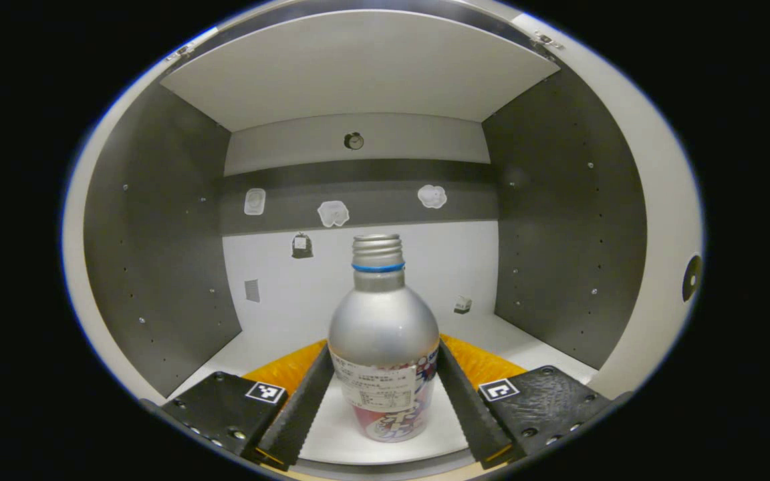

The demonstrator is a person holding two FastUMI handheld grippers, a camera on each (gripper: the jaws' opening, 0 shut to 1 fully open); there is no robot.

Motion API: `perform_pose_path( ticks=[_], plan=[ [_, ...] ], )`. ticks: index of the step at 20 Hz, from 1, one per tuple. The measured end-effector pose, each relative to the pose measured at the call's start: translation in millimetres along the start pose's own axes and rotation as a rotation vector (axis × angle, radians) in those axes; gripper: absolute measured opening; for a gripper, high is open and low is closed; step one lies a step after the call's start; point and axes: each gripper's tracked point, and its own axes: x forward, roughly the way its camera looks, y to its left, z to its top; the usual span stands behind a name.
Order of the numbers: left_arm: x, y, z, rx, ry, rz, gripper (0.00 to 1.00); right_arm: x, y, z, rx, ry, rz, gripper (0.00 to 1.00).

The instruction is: Grasp the bottle in the cabinet with the left hand and place it on the coaster, then close the right door with the right hand and the left door with the left hand.

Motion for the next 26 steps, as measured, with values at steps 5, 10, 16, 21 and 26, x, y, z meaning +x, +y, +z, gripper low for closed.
perform_pose_path(
  ticks=[5,10,16,21,26],
  plan=[
    [-17,4,15,-0.039,-0.051,-0.004,0.81,2,0,-6,0.009,0.017,0.019,0.96],
    [-47,3,23,-0.055,-0.078,-0.004,0.81,2,5,-9,0.01,0.026,0.062,0.99],
    [-93,0,24,-0.035,-0.134,-0.007,0.77,6,18,-18,0.005,0.057,0.121,0.96],
    [-133,2,18,-0.008,-0.179,0.002,0.77,12,33,-21,0.016,0.073,0.177,0.99],
    [-167,-4,-8,0.03,-0.183,-0.005,0.77,11,59,-28,0.014,0.095,0.248,0.99]
  ],
)
